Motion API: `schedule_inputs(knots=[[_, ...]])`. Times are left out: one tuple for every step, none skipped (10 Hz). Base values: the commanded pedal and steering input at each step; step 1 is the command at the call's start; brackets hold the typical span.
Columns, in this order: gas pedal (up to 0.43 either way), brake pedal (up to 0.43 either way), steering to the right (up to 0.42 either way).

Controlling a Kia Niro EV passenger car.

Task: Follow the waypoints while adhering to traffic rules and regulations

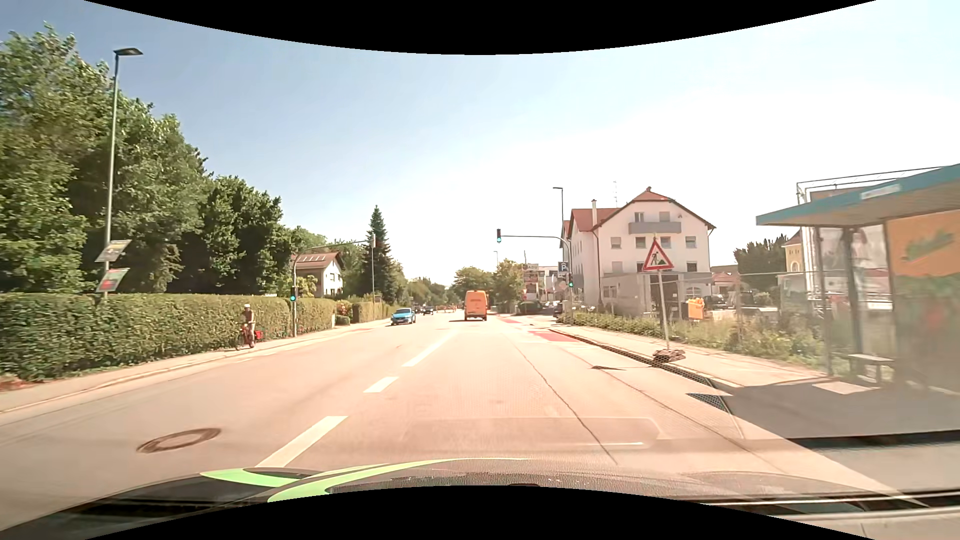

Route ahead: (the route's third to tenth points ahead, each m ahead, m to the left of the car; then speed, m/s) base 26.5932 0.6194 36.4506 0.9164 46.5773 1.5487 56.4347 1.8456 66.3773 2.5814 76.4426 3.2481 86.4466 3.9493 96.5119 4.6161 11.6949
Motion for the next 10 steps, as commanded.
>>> schedule_inputs(knots=[[0.0,0.0,-0.006],[0.0,0.0,-0.007],[0.0,0.0,-0.006],[0.0,0.0,-0.007],[0.0,0.0,-0.007],[0.0,0.0,-0.007],[0.0,0.0,-0.007],[0.0,0.0,-0.007],[0.0,0.0,-0.007],[0.008,0.0,-0.007]])
